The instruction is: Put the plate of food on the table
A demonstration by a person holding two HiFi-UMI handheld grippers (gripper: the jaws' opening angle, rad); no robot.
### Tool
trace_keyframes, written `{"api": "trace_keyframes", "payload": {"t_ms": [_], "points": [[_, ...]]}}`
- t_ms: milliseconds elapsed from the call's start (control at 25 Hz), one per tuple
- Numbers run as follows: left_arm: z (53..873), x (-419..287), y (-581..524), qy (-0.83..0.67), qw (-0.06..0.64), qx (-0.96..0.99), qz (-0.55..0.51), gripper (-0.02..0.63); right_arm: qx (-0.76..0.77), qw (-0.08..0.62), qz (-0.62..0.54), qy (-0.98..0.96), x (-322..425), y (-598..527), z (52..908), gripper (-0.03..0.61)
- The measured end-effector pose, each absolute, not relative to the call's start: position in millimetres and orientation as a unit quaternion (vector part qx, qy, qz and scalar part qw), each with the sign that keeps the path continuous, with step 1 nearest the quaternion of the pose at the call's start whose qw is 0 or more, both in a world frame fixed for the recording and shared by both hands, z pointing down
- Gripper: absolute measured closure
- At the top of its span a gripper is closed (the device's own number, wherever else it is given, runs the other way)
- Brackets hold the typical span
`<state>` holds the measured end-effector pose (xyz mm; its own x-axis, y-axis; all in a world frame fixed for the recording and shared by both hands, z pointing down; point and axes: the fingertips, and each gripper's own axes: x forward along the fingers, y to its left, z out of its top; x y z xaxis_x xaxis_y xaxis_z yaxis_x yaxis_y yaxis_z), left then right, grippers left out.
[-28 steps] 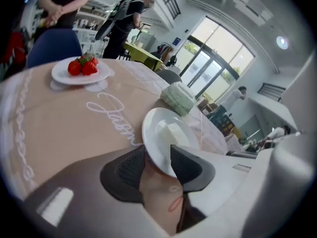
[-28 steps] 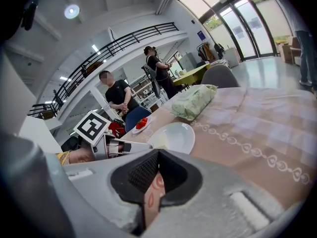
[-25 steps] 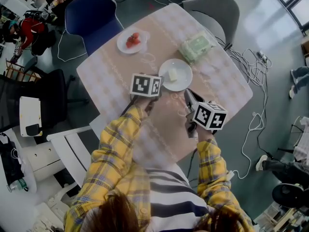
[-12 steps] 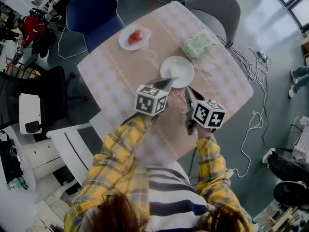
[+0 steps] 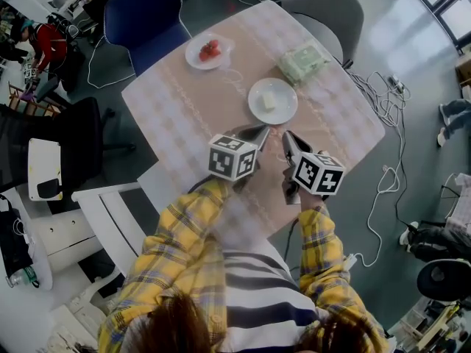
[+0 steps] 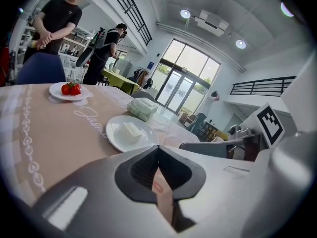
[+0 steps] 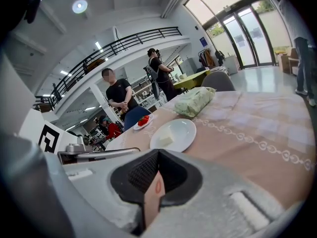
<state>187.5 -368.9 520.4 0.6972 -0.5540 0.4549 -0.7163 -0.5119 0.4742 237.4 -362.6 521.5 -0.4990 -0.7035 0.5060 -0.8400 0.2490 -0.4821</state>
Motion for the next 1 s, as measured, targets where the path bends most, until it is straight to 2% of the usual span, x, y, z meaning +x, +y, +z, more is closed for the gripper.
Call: {"api": "trace_keyframes", "payload": {"t_ms": [1000], "points": [[498,148,-235,-0.338,0.337,0.873,0.105,0.611,0.54,0.088,0.338,-0.766,199,-231,504,0.581]]}}
